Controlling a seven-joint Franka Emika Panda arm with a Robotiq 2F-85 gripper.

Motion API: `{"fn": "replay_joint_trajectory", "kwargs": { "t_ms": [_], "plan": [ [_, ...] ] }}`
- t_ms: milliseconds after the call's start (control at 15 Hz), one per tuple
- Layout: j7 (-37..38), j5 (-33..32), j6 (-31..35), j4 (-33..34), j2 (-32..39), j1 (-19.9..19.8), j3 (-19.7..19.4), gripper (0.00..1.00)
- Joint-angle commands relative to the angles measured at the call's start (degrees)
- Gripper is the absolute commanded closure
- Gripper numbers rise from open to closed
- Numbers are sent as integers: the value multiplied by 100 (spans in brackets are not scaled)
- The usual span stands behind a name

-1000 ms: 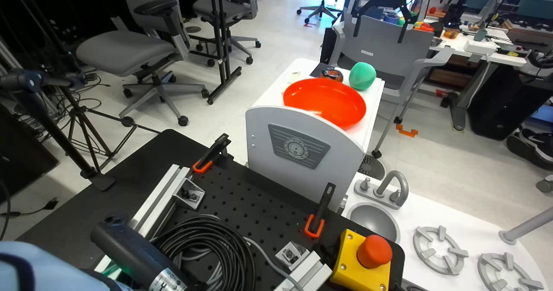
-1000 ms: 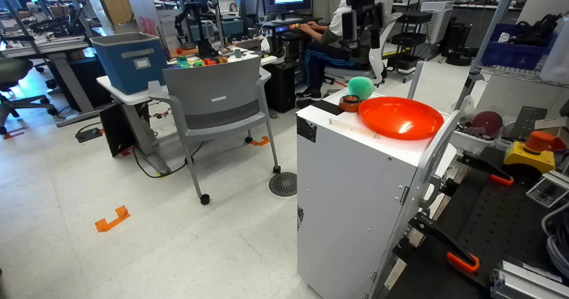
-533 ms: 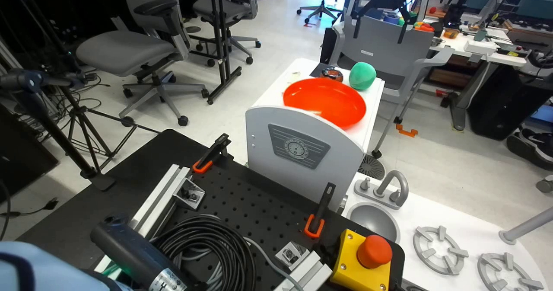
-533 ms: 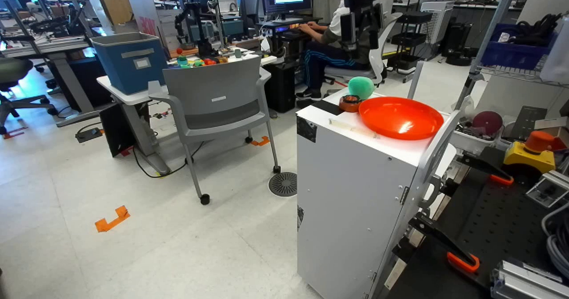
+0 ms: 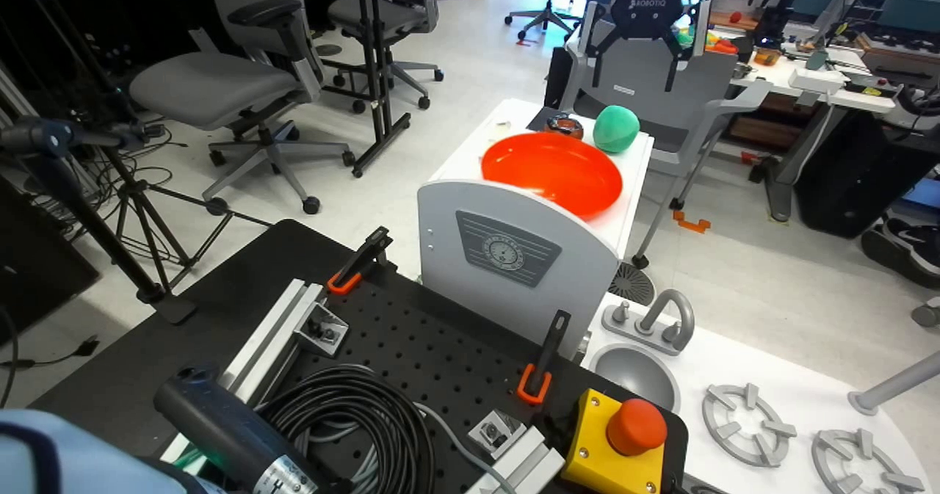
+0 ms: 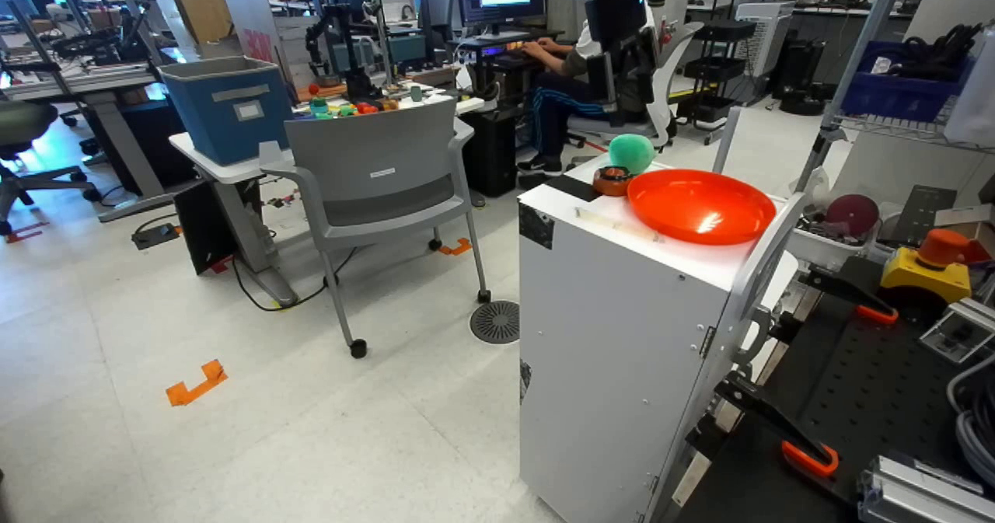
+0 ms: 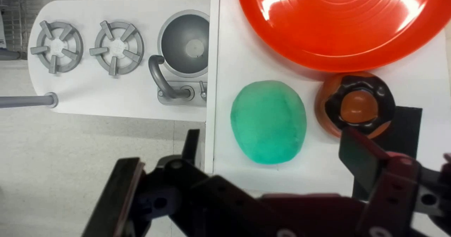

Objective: Pick up the pee plush toy and put it on the orange plate

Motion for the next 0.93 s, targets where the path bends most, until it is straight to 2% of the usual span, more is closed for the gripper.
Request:
{"fn": "replay_joint_trajectory", "kwargs": {
  "t_ms": [0, 667, 867],
  "plan": [
    [163, -259, -56, 329, 312, 146, -63, 0],
    [107, -340, -82, 574, 553, 168, -57, 0],
    [165, -293, 134, 534, 544, 146, -35, 0]
  ]
}}
